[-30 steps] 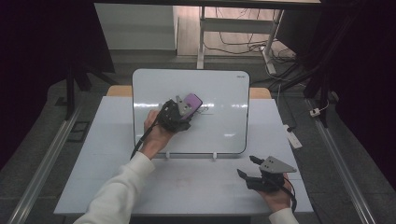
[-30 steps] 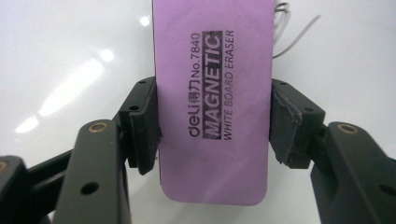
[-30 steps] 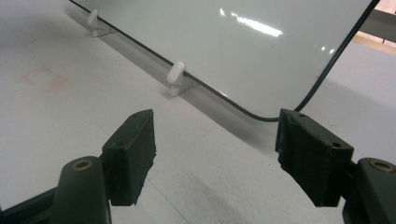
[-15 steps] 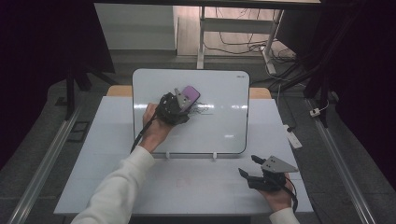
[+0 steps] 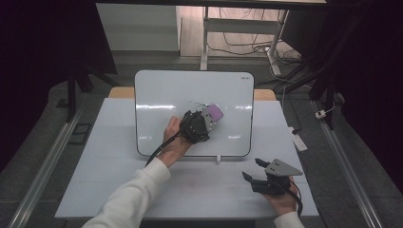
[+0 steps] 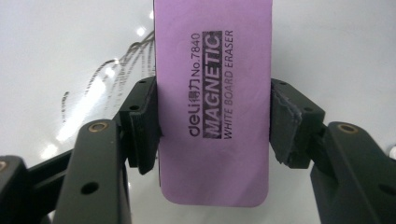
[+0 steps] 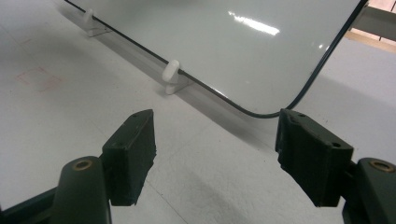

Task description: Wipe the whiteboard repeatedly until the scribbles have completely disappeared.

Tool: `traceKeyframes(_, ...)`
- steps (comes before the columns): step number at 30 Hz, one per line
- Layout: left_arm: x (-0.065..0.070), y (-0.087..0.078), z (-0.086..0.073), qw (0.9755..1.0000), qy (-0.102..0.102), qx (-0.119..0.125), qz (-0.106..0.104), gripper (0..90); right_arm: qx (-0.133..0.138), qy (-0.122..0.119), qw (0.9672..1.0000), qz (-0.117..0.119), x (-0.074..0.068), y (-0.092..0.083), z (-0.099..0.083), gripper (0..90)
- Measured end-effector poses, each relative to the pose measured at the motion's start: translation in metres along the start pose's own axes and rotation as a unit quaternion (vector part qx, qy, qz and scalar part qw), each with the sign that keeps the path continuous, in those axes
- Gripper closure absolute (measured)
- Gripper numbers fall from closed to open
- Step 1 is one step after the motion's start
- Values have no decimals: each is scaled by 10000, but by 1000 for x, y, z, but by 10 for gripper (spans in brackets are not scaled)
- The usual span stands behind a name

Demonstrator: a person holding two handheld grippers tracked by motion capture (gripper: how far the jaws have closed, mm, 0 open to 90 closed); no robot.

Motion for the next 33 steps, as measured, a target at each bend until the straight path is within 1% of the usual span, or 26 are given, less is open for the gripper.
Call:
traceKeyframes(2, -4, -1, 0, 9999, -59, 31, -136, 412, 7, -1, 10000, -5, 0, 0, 0, 283)
traceKeyframes(3, -7, -3, -1, 9997, -138, 59, -200, 412, 8, -2, 10000, -10, 0, 0, 0, 283)
traceKeyframes(4, -10, -5, -1, 9997, -165, 65, -163, 412, 7, -4, 10000, -14, 0, 0, 0, 283)
traceKeyframes(5, -14, -7, -2, 9998, -155, 49, -69, 412, 14, -10, 10000, -14, 1, 0, 0, 283)
traceKeyframes(6, -20, -9, -4, 9998, -195, 57, 7, 412, 5, 2, 10000, -16, 1, 0, 0, 283)
traceKeyframes(8, -35, -16, -8, 9992, -368, 83, 95, 412, 5, 6, 10000, -24, 2, 0, -1, 283)
traceKeyframes(9, -43, -20, -11, 9986, -488, 110, 151, 412, 5, 6, 10000, -24, 2, 0, -1, 283)
traceKeyframes(12, -67, -32, -18, 9958, -841, 170, 328, 412, 11, 20, 10000, -28, 2, -1, 0, 283)
traceKeyframes(14, -78, -37, -22, 9938, -1039, 210, 334, 412, 11, 26, 10000, -30, 2, -1, 0, 283)
traceKeyframes(16, -80, -38, -24, 9934, -1086, 227, 297, 412, 14, 26, 10000, -30, 2, -1, 0, 283)
traceKeyframes(18, -75, -35, -22, 9946, -958, 145, 374, 412, 12, 25, 10000, -29, 2, -1, 0, 283)
traceKeyframes(19, -71, -32, -19, 9953, -898, 119, 350, 412, 12, 24, 10000, -28, 2, 0, 0, 283)
traceKeyframes(21, -60, -26, -14, 9968, -712, 51, 353, 412, 9, 19, 10000, -31, 2, 0, 0, 283)
traceKeyframes(23, -47, -19, -8, 9979, -565, 35, 309, 412, 12, 21, 10000, -32, 2, -1, 0, 283)
traceKeyframes(25, -28, -11, -2, 9992, -264, -54, 290, 412, 24, 23, 10000, -38, 2, -1, 0, 283)
traceKeyframes(26, -16, -6, 1, 9995, -65, -116, 277, 412, 25, 31, 10000, -35, 2, -1, 0, 283)
traceKeyframes(28, -1, 1, 4, 9995, 169, -177, 214, 412, 17, 28, 10000, -28, 2, -1, 0, 283)
traceKeyframes(30, 12, 6, 6, 9992, 304, -195, 140, 412, 18, 25, 10000, -30, 2, -1, 0, 283)
traceKeyframes(31, 17, 8, 6, 9992, 326, -184, 103, 412, 22, 25, 10000, -32, 2, -2, 0, 283)
traceKeyframes(33, 22, 10, 6, 9990, 393, -194, 79, 412, 35, 30, 10000, -36, 2, -2, 0, 283)
Point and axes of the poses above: each handheld gripper's, and its own axes: y roughly forward along the jaws, z roughly out of its top, x roughly to its right, the point moved 3 cm from there along y, roughly forward along the jaws, and after that the axes turned 10 degrees about -z, right-handed, at the moved point
